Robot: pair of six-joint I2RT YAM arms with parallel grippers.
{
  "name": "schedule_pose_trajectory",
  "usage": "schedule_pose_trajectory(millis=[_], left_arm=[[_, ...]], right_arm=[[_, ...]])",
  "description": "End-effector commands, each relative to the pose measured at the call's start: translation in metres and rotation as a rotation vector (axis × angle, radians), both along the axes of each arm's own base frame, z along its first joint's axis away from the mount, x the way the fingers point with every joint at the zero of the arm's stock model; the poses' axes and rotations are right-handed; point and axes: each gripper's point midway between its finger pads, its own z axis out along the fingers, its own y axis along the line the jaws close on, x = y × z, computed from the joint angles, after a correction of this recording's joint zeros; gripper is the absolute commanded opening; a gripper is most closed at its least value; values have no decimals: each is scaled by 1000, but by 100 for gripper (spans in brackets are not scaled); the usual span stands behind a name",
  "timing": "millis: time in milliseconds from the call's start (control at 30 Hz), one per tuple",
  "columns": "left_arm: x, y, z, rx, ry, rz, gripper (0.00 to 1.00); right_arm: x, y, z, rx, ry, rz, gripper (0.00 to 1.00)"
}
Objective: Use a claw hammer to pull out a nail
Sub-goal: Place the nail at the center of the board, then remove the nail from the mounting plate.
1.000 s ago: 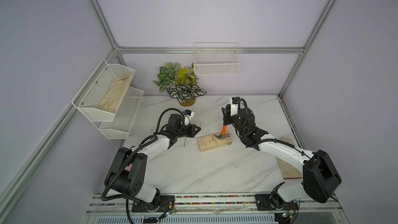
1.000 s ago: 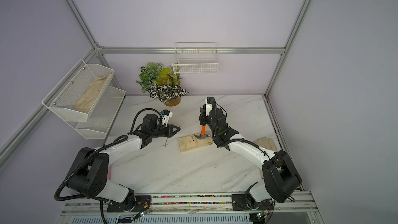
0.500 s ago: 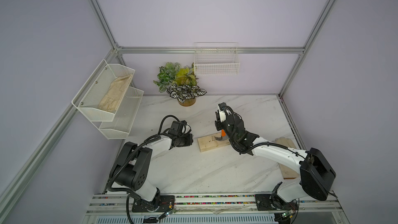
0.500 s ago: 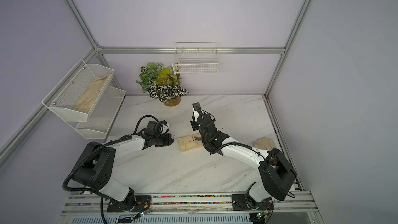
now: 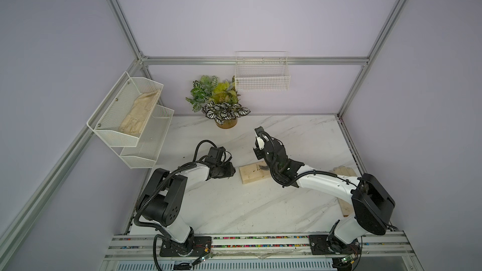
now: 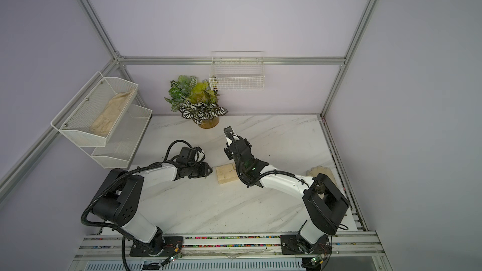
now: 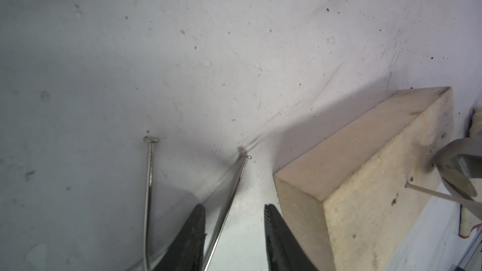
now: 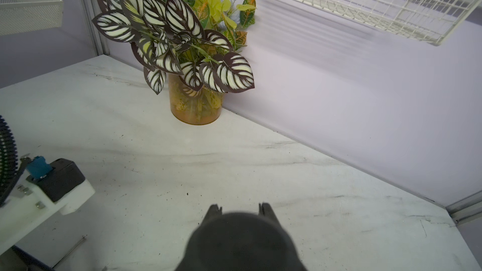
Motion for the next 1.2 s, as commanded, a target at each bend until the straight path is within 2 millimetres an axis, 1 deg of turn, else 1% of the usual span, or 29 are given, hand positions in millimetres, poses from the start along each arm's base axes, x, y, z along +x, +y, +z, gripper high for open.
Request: schedule_pose_trajectory(millis=[0,100,167,267,300,400,500,567,667,800,900,1000,1167], left_arm=[[0,7,15,9,-9,29,40],[1,-2,34,-43,-51,1,40],[0,-15,49,-111,-97,-50,42],[-4,-30,60,-172,-126,-102,44],[-4,-32,60,-174,-128,-104,44],[-8,-37,51,-142,-121,-105,45],[-11,-46,42,-171,-95,-123,45],[-11,-47,36,-181,-78,-124,45],[-11,-52,35,-202,-76,-136,45],[-11,-52,30,-201,-67,-140,45],[-13,-51,27,-196,-61,-140,45],[-16,-49,31,-197,-74,-137,46],[-23,-44,41,-178,-118,-123,53]], right_arm=[[3,8,45,86,-107,1,0],[2,14,45,88,-107,10,0],[1,17,46,95,-111,19,0],[1,21,45,90,-110,22,0],[1,23,44,86,-111,21,0],[0,27,43,86,-113,25,0],[-1,30,43,85,-118,21,0],[0,31,42,77,-118,13,0],[-1,32,42,99,-118,14,0],[0,30,38,151,-116,2,0],[0,29,32,185,-105,-13,0],[0,26,23,209,-85,-27,0],[-3,23,22,249,-74,-29,0]])
